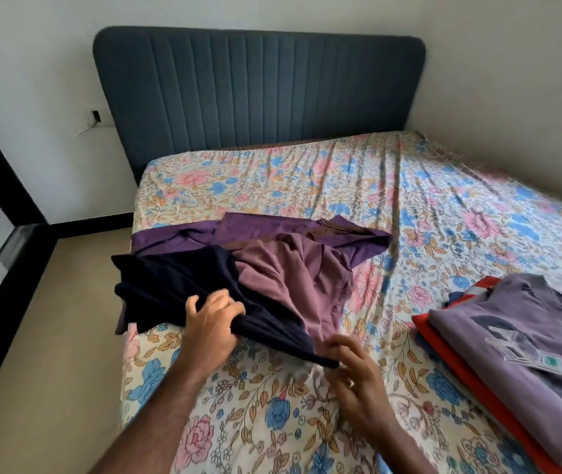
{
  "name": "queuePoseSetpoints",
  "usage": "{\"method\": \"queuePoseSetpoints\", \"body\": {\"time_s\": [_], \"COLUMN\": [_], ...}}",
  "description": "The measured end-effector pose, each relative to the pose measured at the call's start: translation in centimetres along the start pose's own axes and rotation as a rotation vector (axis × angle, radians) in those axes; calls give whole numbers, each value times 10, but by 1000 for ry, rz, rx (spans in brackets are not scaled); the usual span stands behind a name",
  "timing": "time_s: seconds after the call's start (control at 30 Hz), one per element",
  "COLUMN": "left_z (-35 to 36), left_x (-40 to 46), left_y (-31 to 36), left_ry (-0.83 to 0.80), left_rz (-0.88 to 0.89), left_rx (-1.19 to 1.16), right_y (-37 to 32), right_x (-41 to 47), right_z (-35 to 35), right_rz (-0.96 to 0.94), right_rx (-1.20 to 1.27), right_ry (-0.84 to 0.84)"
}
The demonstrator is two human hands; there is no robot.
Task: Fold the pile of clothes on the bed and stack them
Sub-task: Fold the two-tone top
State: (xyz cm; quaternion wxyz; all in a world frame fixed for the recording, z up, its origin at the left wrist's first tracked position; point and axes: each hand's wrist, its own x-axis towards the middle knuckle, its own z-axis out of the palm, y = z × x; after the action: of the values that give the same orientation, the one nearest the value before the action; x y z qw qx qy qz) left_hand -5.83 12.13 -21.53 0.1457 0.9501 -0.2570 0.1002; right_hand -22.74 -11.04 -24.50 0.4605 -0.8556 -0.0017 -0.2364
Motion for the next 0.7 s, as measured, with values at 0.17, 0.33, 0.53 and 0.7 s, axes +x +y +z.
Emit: {"method": "queuePoseSetpoints", "body": {"time_s": [0.17, 0.33, 0.53, 0.7], "left_z": [-35, -58, -88, -108], "left_x": [-62, -127, -192, -220], "left_y": [1, 5, 12, 28], "left_ry": [-416, -657, -1142, -1119], "left_rz": [-60, -164, -286, -149], "left_rx": [-91, -44, -114, -196], "right_y": [-4, -19, -77, -107], "right_x": [-13, -39, -111, -148], "right_z": [-15, -15, -26, -46], "right_rz": [151, 69, 104, 112], "right_rx": [-47, -283, -203, -34], "right_ry": [-164, -370, -762, -933]}}
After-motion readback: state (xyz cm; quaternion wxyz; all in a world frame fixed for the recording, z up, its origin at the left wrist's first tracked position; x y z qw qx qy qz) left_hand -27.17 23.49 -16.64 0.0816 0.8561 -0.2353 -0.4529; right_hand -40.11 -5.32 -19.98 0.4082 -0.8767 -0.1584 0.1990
